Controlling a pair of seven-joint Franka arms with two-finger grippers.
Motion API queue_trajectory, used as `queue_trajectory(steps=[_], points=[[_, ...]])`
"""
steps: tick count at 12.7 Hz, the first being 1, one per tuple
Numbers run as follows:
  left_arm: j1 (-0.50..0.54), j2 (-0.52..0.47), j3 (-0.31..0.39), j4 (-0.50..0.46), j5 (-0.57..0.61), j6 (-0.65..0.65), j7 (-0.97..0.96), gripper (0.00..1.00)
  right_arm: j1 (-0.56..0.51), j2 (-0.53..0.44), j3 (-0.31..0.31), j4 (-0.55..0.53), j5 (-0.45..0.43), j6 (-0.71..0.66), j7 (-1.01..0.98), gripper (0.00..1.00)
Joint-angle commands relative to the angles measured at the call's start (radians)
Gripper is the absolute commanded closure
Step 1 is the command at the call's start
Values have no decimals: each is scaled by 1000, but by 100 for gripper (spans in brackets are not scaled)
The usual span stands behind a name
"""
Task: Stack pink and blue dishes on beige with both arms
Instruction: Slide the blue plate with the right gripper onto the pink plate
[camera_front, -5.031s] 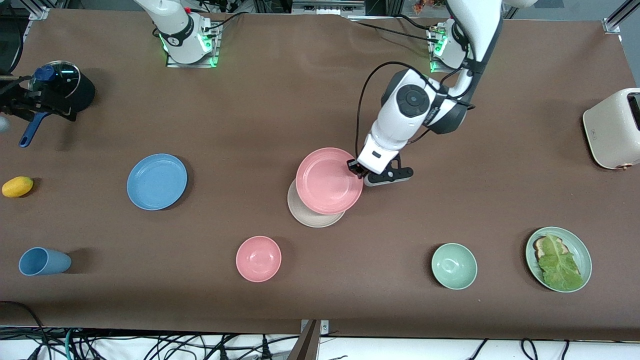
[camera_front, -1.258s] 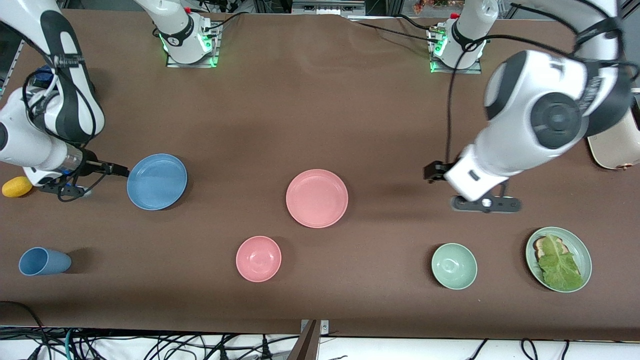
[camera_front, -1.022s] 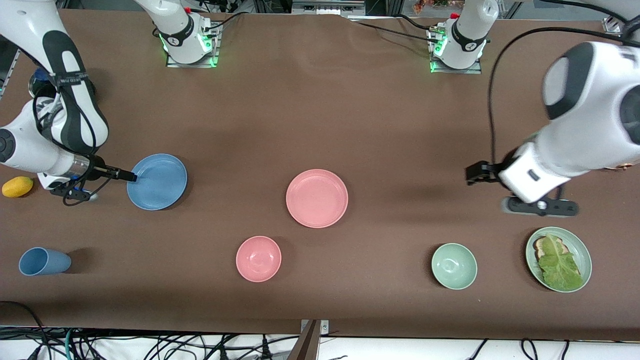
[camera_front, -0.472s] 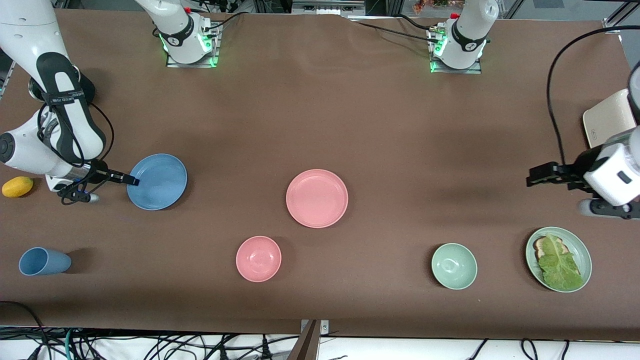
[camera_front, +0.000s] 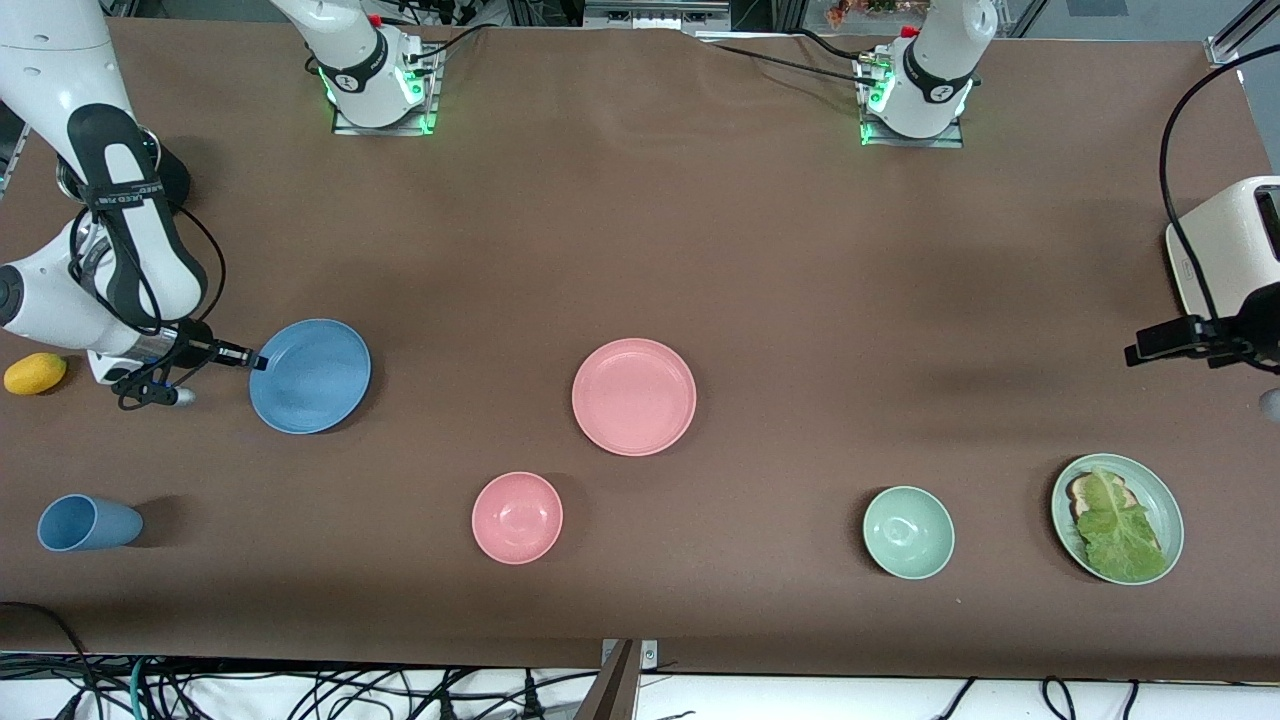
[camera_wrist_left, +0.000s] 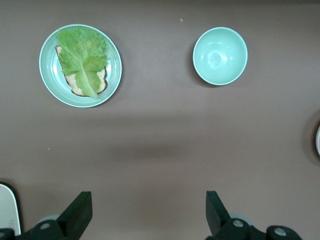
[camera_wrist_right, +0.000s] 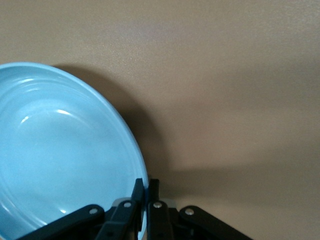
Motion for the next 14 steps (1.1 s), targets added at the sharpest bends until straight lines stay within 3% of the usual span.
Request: queue_trajectory(steps=[1, 5, 7, 14], points=[[-25, -125, -14, -120, 8, -12, 23, 0, -14, 5, 18, 71, 16, -118, -33, 100], [-83, -168, -25, -146, 17, -179, 29, 0, 24, -3, 21, 284, 12, -444, -29, 100], [-91, -170, -30, -151, 30, -176, 28, 0, 96, -5, 24, 364, 4, -542, -18, 100], [-79, -219, -36, -154, 64, -77, 26, 0, 432, 3, 26, 449, 4, -520, 260, 100]])
